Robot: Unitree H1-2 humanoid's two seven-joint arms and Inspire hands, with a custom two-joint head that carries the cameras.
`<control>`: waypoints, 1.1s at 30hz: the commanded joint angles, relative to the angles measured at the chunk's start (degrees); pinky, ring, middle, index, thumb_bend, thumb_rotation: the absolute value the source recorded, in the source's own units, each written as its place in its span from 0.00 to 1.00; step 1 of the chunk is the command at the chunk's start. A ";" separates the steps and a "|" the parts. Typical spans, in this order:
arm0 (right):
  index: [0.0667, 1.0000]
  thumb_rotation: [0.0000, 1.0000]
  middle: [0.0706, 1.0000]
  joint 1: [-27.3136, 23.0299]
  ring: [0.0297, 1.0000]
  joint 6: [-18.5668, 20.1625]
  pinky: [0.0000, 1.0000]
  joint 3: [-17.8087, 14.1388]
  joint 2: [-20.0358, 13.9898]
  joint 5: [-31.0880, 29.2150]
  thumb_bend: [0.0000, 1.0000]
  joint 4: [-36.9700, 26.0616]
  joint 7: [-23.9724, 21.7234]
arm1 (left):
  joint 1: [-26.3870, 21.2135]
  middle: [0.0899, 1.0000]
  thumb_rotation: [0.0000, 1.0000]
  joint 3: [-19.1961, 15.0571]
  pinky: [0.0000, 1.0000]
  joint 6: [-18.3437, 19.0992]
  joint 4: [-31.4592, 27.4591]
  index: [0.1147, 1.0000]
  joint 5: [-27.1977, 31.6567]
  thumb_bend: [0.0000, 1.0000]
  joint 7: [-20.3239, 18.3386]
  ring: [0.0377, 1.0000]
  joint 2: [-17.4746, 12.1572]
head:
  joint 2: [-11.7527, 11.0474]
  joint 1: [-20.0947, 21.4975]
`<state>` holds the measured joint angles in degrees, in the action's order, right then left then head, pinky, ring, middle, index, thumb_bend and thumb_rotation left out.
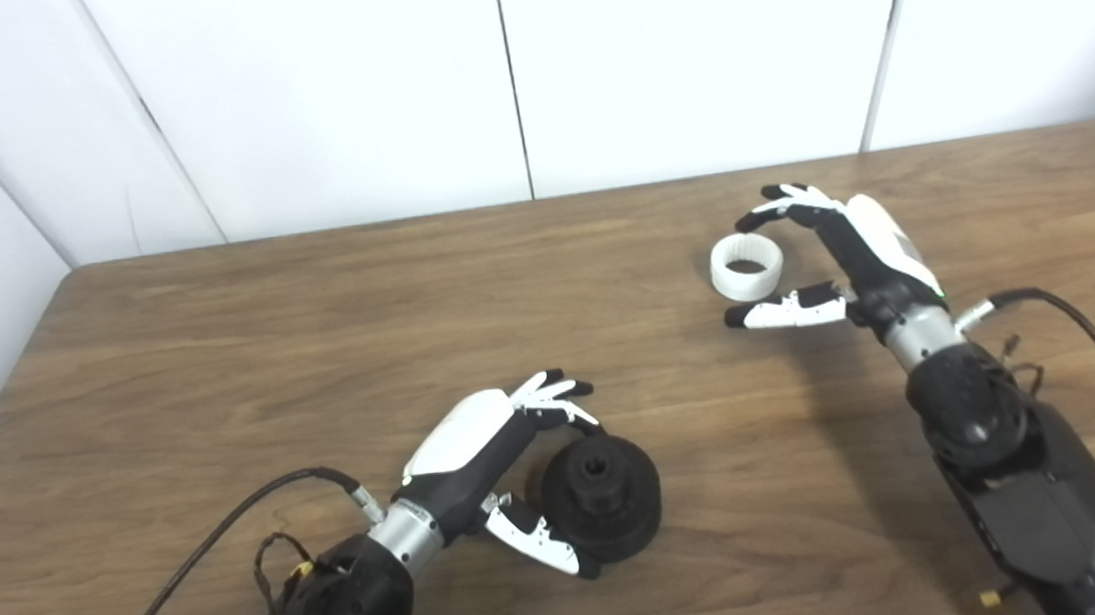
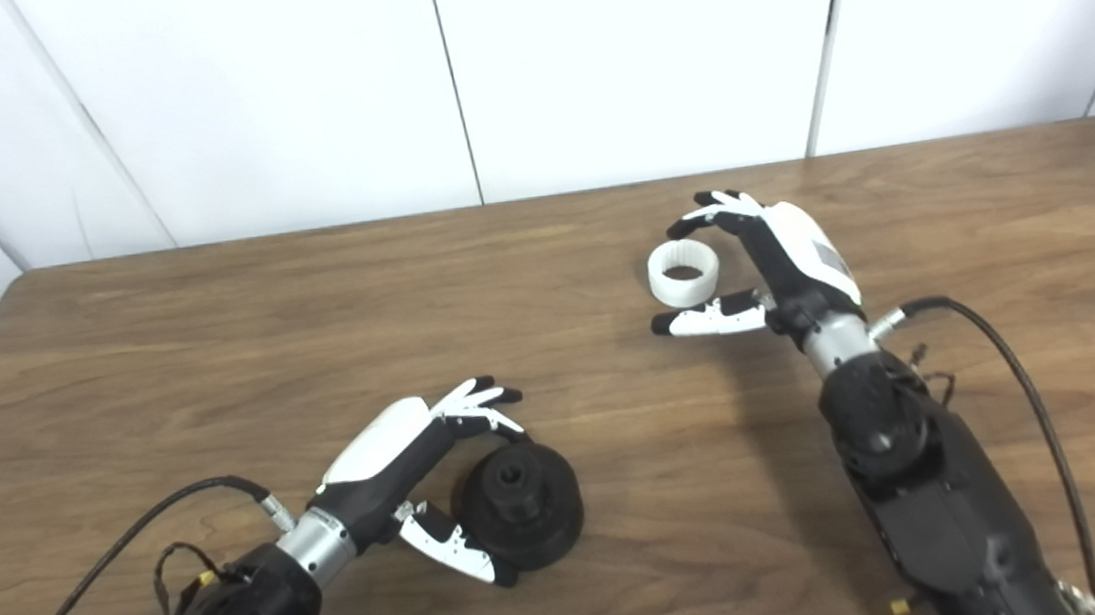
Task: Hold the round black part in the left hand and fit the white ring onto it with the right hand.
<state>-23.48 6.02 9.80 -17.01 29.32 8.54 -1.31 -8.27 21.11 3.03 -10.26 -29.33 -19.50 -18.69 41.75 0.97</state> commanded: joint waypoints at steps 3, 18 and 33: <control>0.64 0.25 0.91 -3.97 1.00 -1.18 1.00 0.63 -1.18 0.89 0.93 1.44 -0.43 | -0.22 0.91 0.19 0.41 1.00 -1.63 0.78 0.53 -2.26 0.92 0.17 1.00 -1.27 | -0.09 0.41; 0.66 0.27 0.91 -5.21 1.00 -2.08 1.00 0.15 -0.73 -0.25 0.94 4.98 -0.13 | 0.44 0.90 0.19 0.01 1.00 -1.39 0.34 0.51 -2.53 0.94 -0.42 1.00 -1.32 | -1.08 2.09; 0.71 0.34 0.92 -6.73 1.00 -3.15 1.00 -1.22 0.02 -3.02 0.92 7.05 1.18 | 0.93 0.90 0.17 -0.12 1.00 -1.56 0.66 0.52 -2.04 0.94 -0.43 1.00 -1.37 | -0.96 1.76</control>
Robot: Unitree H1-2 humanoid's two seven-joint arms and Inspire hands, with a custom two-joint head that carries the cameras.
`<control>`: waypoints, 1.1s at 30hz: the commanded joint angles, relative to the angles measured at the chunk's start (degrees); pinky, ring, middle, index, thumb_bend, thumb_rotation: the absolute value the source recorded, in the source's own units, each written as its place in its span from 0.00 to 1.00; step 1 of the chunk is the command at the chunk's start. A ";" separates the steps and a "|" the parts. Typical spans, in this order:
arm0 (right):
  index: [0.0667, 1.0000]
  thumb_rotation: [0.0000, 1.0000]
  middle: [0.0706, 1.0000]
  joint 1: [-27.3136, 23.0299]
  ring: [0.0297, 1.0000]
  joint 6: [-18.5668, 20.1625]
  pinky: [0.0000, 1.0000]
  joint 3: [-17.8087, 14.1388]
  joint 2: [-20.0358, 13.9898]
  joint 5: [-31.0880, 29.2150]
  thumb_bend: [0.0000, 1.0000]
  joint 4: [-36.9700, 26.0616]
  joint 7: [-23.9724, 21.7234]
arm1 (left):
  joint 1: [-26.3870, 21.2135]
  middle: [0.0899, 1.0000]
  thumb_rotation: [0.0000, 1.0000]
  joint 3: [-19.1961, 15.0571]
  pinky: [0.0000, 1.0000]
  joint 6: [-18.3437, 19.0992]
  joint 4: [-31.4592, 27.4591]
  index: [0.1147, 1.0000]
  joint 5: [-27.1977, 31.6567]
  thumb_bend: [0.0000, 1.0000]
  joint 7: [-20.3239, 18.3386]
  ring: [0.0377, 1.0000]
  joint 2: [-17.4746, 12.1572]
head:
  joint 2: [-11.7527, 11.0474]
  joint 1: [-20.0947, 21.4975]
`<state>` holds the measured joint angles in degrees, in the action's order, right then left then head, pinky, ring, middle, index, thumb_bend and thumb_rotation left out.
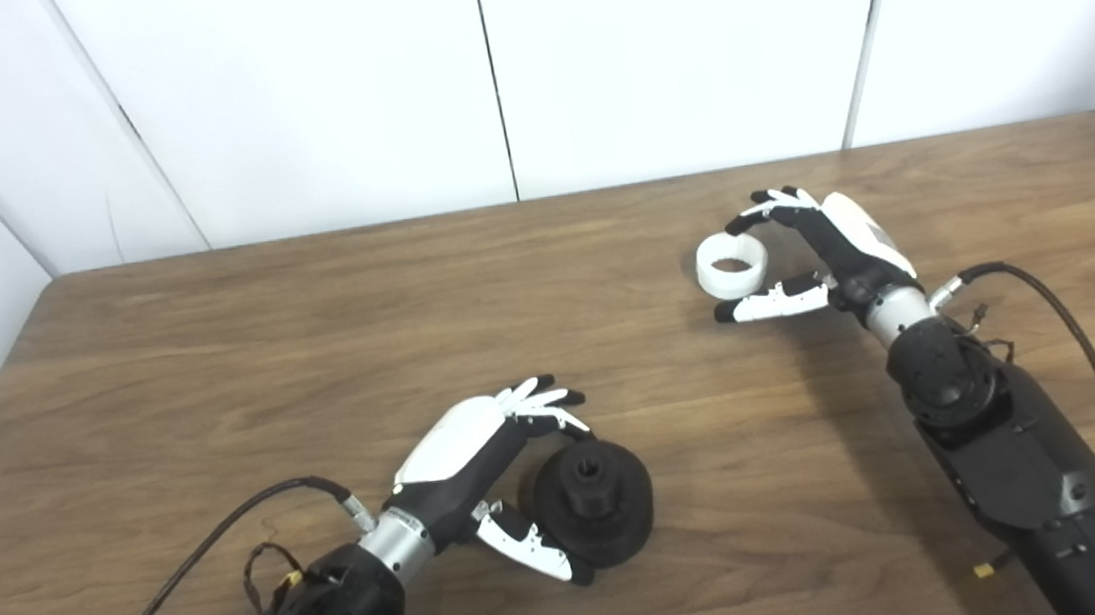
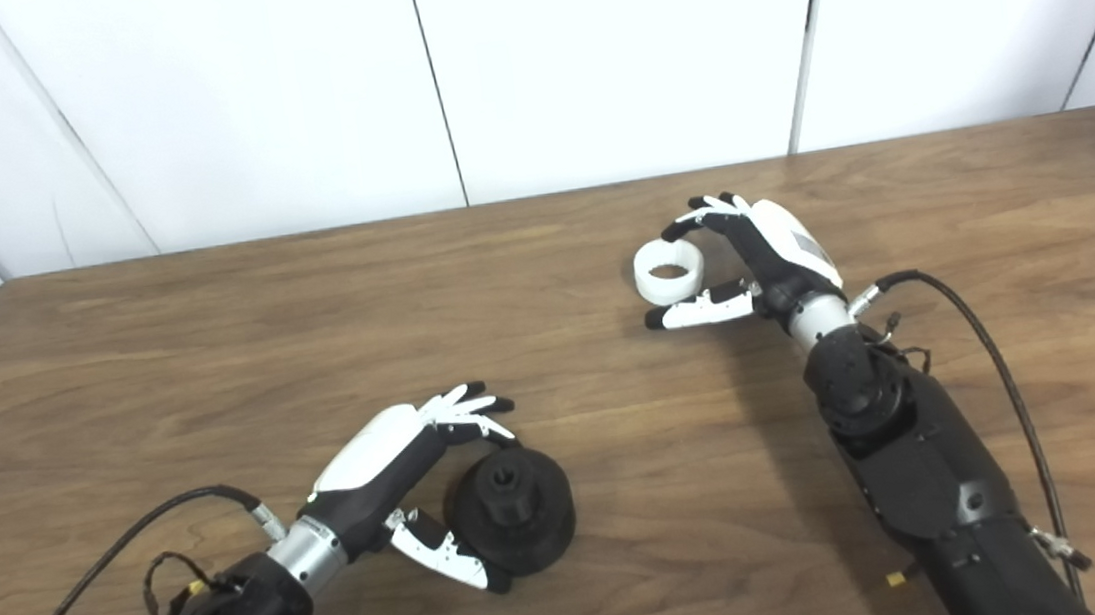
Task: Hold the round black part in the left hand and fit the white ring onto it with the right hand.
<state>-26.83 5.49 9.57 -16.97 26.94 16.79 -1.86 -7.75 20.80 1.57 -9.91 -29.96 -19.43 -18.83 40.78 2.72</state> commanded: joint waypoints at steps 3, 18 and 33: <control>0.71 0.32 0.92 -3.60 1.00 -2.85 1.00 -1.30 0.05 -1.26 0.92 -1.27 1.87 | 0.40 0.91 0.18 0.25 1.00 0.07 0.44 0.53 -1.56 0.94 -0.55 1.00 -1.30 | -0.02 0.04; 0.74 0.33 0.92 -6.03 0.99 -2.97 1.00 -0.94 -0.03 -1.49 0.91 3.68 2.30 | 0.55 0.91 0.19 0.27 1.00 1.03 -0.45 0.52 -1.37 0.94 -1.34 1.00 -1.47 | 0.02 0.01; 0.75 0.34 0.91 -7.72 0.98 -4.76 1.00 -0.25 0.42 -1.74 0.92 11.12 3.45 | 0.57 0.90 0.18 0.05 1.00 1.01 -1.14 0.52 -1.26 0.95 -1.38 1.00 -1.77 | 0.20 -0.18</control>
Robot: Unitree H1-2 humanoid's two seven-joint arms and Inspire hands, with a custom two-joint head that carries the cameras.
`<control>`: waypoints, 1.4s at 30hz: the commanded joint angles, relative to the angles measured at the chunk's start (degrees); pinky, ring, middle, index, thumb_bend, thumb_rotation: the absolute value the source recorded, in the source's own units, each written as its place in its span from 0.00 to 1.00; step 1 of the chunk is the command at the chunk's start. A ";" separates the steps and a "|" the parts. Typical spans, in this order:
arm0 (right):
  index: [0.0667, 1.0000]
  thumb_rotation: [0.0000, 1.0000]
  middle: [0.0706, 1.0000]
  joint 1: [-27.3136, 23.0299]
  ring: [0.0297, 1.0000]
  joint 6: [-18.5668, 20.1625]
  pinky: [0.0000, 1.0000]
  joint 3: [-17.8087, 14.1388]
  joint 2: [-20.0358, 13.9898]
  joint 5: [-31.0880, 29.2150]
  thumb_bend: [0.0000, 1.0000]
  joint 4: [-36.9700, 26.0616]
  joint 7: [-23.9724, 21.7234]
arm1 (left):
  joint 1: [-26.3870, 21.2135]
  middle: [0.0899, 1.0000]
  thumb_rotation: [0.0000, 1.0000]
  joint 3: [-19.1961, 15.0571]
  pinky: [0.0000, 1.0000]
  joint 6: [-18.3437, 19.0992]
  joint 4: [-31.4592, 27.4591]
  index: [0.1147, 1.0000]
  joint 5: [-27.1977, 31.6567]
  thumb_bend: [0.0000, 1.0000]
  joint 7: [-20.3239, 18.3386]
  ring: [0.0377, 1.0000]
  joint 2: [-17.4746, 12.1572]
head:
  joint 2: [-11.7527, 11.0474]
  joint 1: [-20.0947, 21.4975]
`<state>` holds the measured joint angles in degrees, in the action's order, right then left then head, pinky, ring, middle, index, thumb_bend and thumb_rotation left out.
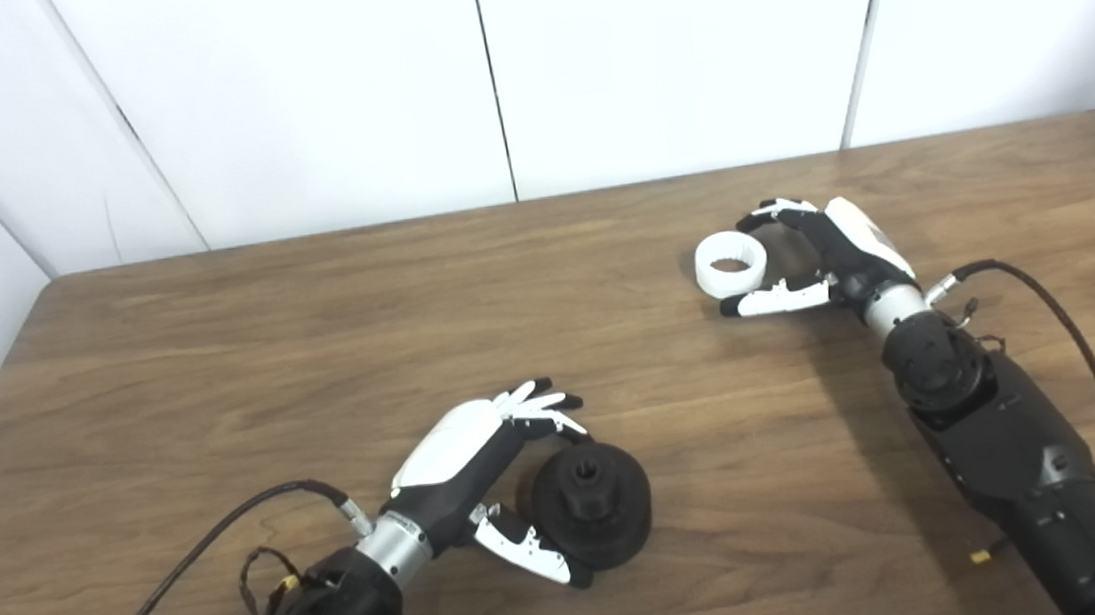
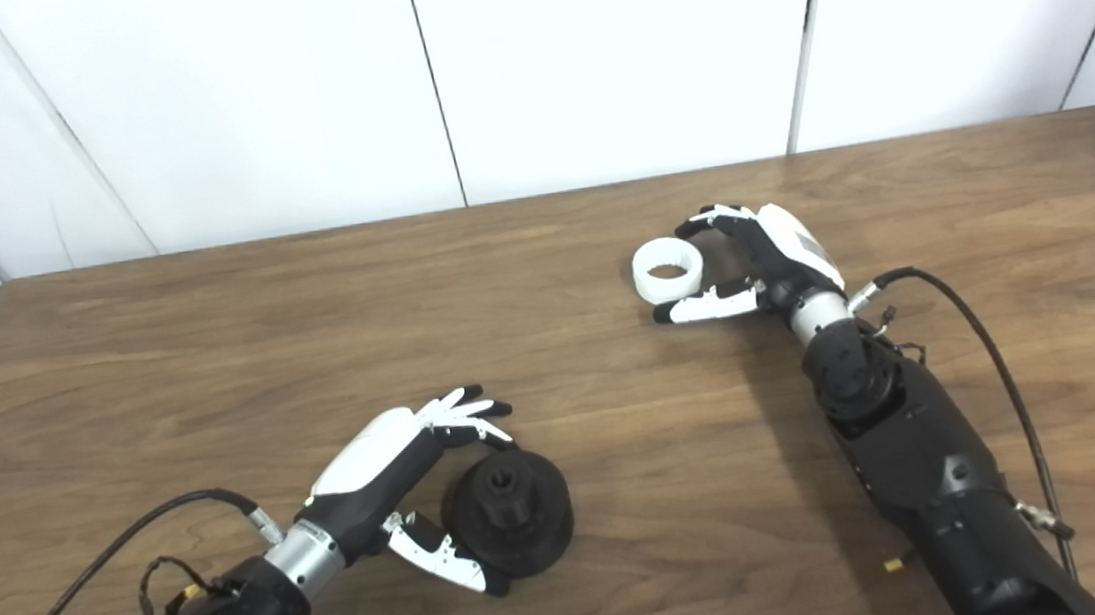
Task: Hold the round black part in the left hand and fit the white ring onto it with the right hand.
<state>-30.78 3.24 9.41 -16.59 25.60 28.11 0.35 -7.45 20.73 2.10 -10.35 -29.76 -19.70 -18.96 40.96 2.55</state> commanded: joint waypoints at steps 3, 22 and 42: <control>0.75 0.34 0.91 -4.01 0.98 -3.16 1.00 0.08 0.05 -0.43 0.93 0.88 1.39 | 0.26 0.90 0.19 0.21 1.00 0.42 -0.75 0.52 -1.61 0.95 -1.06 1.00 -1.53 | 0.01 -0.05; 0.66 0.31 0.90 -4.09 0.98 -4.36 1.00 1.02 0.17 0.32 0.86 1.44 3.33 | 0.60 0.90 0.19 0.42 1.00 1.05 -1.29 0.52 -1.62 0.95 -1.15 1.00 -1.23 | 0.20 0.11; 0.46 0.15 0.90 -3.52 0.98 -4.45 1.00 0.92 0.12 0.57 0.52 0.56 4.90 | 0.95 0.90 0.18 0.79 1.00 1.18 -1.38 0.53 -1.52 0.95 -0.78 1.00 -0.94 | 0.02 0.35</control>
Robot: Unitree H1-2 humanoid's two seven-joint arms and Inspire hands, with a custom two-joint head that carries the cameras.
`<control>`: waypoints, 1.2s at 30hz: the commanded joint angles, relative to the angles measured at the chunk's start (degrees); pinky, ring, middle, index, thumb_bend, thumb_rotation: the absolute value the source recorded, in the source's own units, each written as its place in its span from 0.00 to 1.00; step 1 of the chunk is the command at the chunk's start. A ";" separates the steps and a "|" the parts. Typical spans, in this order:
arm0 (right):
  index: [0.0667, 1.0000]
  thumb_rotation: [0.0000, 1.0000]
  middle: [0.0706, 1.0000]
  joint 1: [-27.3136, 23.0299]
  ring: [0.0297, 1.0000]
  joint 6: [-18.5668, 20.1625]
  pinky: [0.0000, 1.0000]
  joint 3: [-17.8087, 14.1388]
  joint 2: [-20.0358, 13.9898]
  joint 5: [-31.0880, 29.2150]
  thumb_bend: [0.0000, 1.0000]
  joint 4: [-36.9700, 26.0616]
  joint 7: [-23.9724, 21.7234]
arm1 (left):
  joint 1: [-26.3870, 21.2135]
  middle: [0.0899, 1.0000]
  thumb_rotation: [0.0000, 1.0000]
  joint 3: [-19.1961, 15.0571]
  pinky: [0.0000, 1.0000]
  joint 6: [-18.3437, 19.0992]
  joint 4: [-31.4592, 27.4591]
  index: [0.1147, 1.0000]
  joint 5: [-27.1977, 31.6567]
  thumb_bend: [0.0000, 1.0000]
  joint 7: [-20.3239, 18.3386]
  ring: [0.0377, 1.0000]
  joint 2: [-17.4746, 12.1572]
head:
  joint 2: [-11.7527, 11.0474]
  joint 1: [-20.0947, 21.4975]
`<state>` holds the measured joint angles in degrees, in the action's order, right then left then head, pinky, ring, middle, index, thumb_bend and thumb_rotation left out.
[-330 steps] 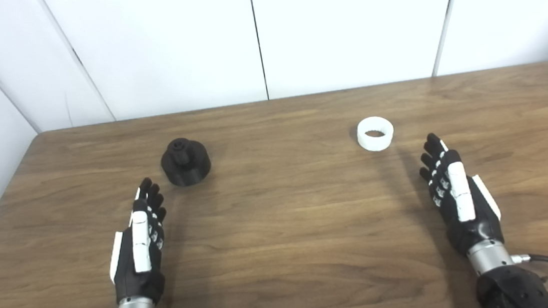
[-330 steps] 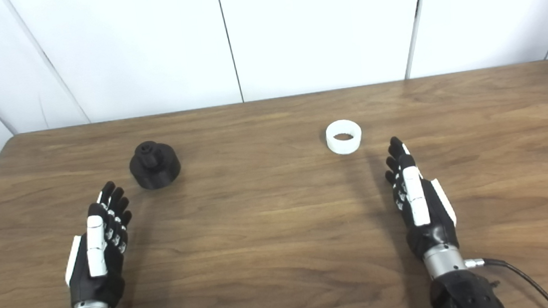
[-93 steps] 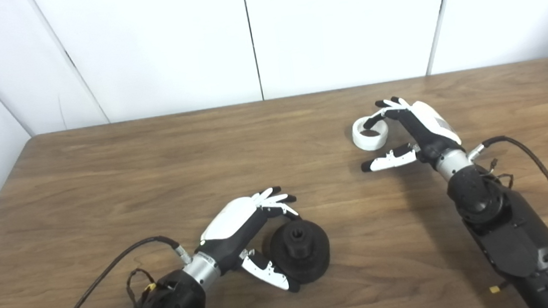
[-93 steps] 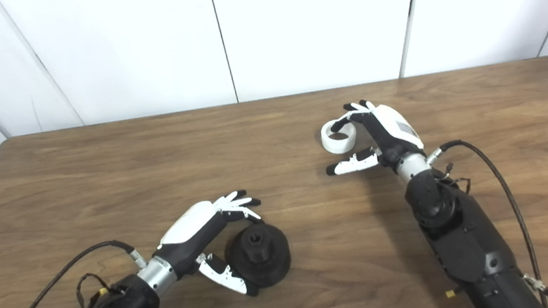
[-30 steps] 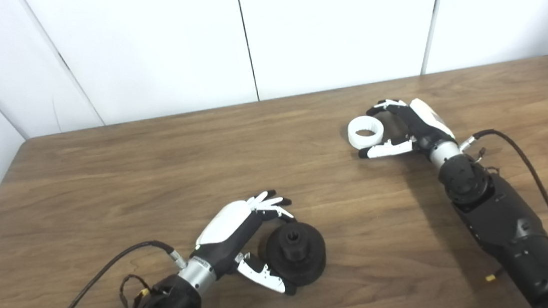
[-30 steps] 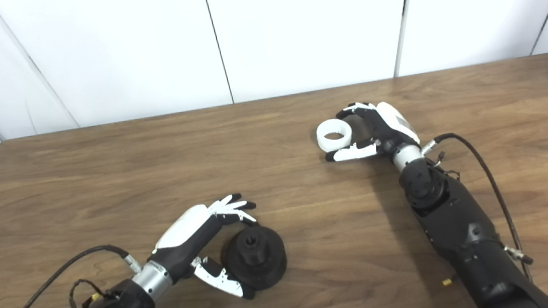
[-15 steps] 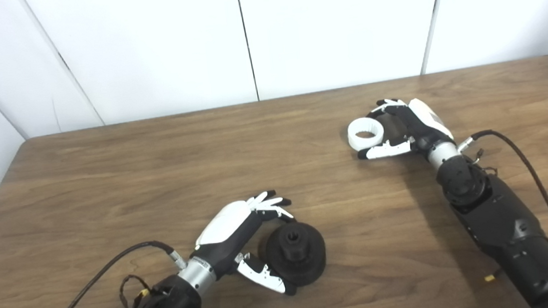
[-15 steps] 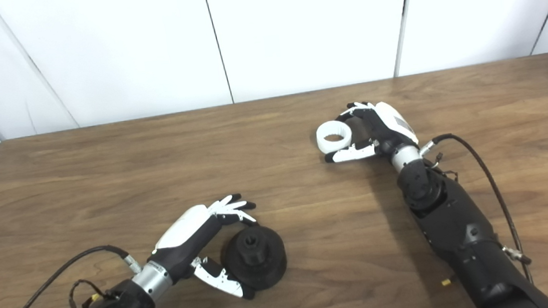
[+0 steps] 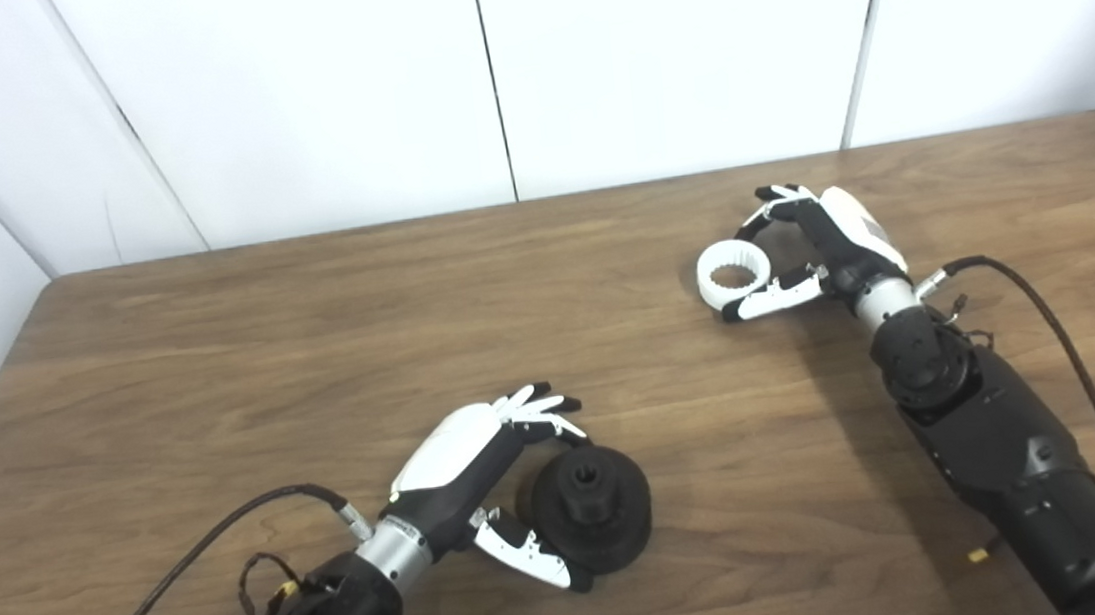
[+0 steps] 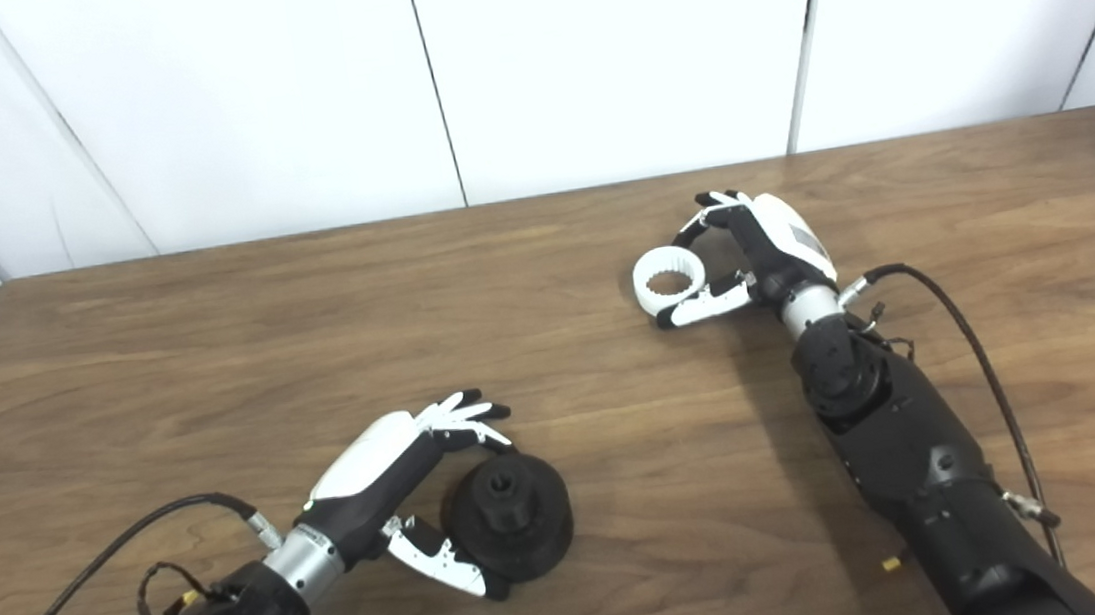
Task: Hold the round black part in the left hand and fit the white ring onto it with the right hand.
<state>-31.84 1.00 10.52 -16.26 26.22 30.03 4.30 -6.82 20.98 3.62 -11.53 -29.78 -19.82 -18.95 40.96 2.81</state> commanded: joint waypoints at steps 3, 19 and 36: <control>0.46 0.15 0.90 -2.50 0.98 -2.09 1.00 -0.13 -0.24 0.08 0.52 -1.44 1.00 | 0.40 0.91 0.18 0.51 1.00 -0.24 -0.07 0.53 -1.20 0.95 -0.62 1.00 -0.80 | -0.06 0.23; 0.45 0.15 0.89 0.35 0.98 0.37 1.00 -0.27 -1.18 0.58 0.52 -11.36 -1.81 | 0.18 0.91 0.20 0.96 1.00 1.05 -0.28 0.53 -1.57 0.94 -1.10 1.00 -0.59 | -0.20 -0.07; 0.45 0.15 0.89 9.27 0.97 6.64 1.00 -0.43 -1.41 0.05 0.52 -32.71 -11.16 | -0.11 0.92 0.20 1.27 1.00 0.91 0.70 0.53 -1.78 0.94 -0.65 1.00 -0.28 | 0.05 -0.52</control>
<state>-20.55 7.92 10.65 -17.30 26.50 -0.40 -6.94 -6.85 21.54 4.21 -11.61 -29.85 -19.74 -18.78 40.96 2.29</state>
